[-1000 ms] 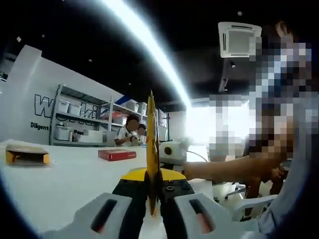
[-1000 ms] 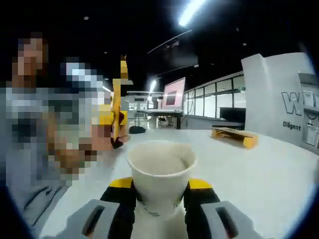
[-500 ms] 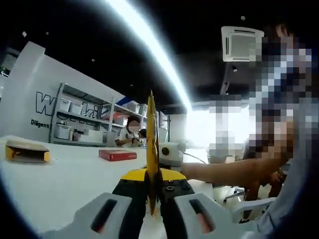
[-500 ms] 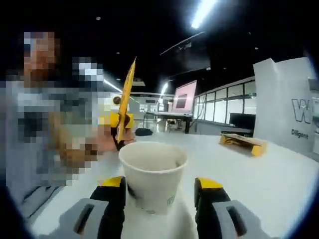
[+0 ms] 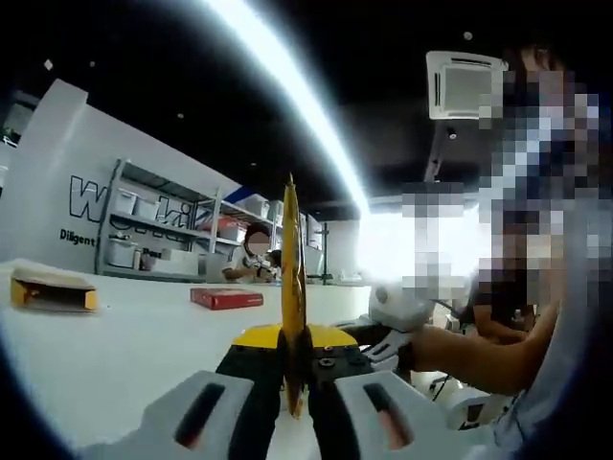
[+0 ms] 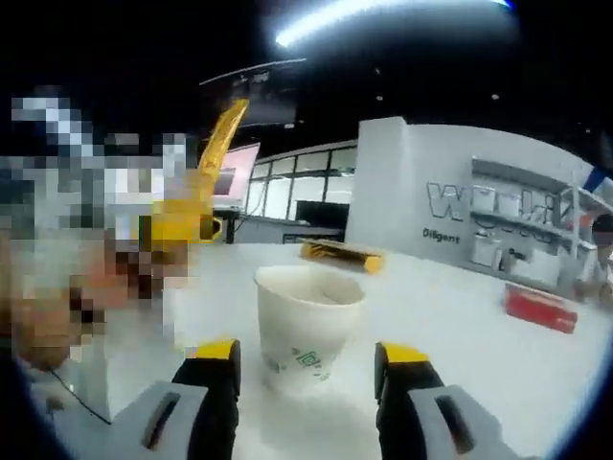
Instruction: Tear open the coffee pouch, take out the coffee, and pour the coffee from the pouch into the cup
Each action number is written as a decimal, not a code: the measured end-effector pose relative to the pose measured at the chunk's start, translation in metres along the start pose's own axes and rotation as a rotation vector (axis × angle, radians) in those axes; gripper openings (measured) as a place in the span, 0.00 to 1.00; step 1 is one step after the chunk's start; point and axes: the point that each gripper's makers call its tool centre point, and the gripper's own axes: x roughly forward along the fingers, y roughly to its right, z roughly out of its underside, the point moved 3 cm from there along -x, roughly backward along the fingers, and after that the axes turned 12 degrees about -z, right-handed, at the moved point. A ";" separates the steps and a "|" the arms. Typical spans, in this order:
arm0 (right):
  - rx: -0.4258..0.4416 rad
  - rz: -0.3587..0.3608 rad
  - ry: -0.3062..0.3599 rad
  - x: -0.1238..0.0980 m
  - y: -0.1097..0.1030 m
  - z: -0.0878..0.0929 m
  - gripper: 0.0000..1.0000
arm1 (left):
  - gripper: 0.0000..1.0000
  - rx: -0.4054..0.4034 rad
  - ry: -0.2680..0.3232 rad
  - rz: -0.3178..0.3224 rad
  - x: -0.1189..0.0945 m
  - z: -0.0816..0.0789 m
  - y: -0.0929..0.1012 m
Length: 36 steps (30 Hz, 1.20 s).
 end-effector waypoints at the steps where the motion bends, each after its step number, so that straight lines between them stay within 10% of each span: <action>1: 0.022 0.005 0.022 0.002 0.000 -0.003 0.55 | 0.10 0.000 0.000 -0.001 0.000 0.000 0.000; 4: 0.065 0.015 0.108 0.007 -0.002 -0.015 0.51 | 0.10 0.002 0.000 -0.001 0.000 0.000 0.000; 9: 0.075 -0.005 0.063 0.018 0.010 -0.008 0.47 | 0.10 -0.001 0.000 -0.005 0.000 0.000 -0.001; 21: 0.001 -0.729 0.050 0.033 0.026 -0.010 0.42 | 0.10 -0.006 0.005 -0.006 0.000 -0.001 0.000; 28: -0.044 -1.004 0.070 0.034 0.018 -0.009 0.42 | 0.10 0.002 -0.002 -0.005 0.001 0.001 0.000; 32: -0.042 -1.054 0.076 0.038 0.015 -0.010 0.43 | 0.10 0.001 -0.003 -0.005 0.001 0.000 -0.001; 36: 0.016 -0.942 0.094 0.041 0.023 -0.016 0.63 | 0.10 -0.001 0.001 -0.006 0.001 0.000 -0.002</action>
